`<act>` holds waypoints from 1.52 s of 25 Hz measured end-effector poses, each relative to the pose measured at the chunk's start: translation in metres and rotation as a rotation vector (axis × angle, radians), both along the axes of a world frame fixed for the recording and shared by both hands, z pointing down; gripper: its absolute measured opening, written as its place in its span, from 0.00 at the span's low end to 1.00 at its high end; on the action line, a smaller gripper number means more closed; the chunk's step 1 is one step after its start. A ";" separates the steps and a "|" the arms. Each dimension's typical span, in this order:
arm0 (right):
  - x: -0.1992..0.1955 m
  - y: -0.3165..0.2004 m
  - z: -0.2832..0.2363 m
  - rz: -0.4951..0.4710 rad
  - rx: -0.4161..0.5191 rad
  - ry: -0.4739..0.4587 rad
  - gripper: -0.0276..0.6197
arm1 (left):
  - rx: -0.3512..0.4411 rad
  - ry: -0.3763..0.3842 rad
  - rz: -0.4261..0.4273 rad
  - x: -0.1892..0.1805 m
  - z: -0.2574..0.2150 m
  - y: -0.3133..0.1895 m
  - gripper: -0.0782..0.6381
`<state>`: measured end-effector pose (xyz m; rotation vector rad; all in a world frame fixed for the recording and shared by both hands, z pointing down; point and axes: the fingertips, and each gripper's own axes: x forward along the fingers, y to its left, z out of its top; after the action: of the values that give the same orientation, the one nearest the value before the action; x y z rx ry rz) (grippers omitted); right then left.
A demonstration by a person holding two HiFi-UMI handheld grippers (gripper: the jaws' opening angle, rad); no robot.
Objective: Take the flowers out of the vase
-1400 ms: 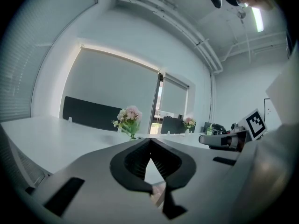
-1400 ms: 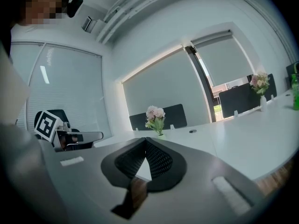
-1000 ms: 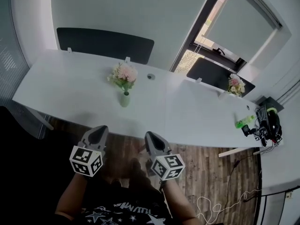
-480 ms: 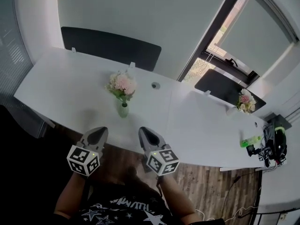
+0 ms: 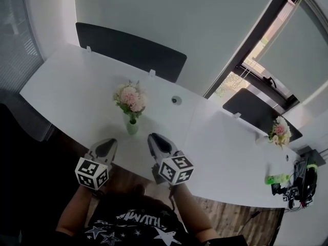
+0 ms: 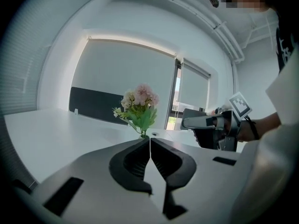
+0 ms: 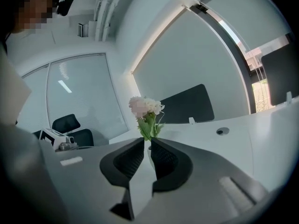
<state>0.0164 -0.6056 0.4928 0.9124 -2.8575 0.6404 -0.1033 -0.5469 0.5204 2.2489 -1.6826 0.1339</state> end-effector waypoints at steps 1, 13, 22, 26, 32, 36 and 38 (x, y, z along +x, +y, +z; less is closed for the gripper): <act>-0.001 -0.004 0.001 -0.015 -0.010 -0.007 0.08 | -0.006 0.000 -0.006 0.001 0.003 -0.002 0.12; -0.028 -0.026 0.018 -0.147 -0.079 -0.018 0.23 | -0.014 -0.043 0.055 0.014 0.037 -0.038 0.46; -0.052 -0.044 0.033 -0.172 -0.120 -0.009 0.36 | -0.040 -0.093 0.196 0.020 0.080 -0.080 0.57; -0.067 -0.053 0.043 -0.187 -0.130 0.022 0.36 | -0.053 -0.111 0.263 0.026 0.092 -0.100 0.57; -0.081 -0.061 0.054 -0.229 -0.123 0.074 0.36 | -0.076 -0.160 0.341 0.030 0.107 -0.116 0.56; -0.089 -0.064 0.058 -0.257 -0.118 0.097 0.36 | -0.077 -0.142 0.360 0.031 0.108 -0.122 0.56; -0.091 -0.066 0.059 -0.265 -0.114 0.100 0.36 | -0.072 -0.149 0.372 0.032 0.109 -0.123 0.56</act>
<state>-0.0751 -0.6713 0.5520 0.5218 -2.7518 0.6970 -0.0709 -0.6702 0.6291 2.5252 -1.2827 0.4511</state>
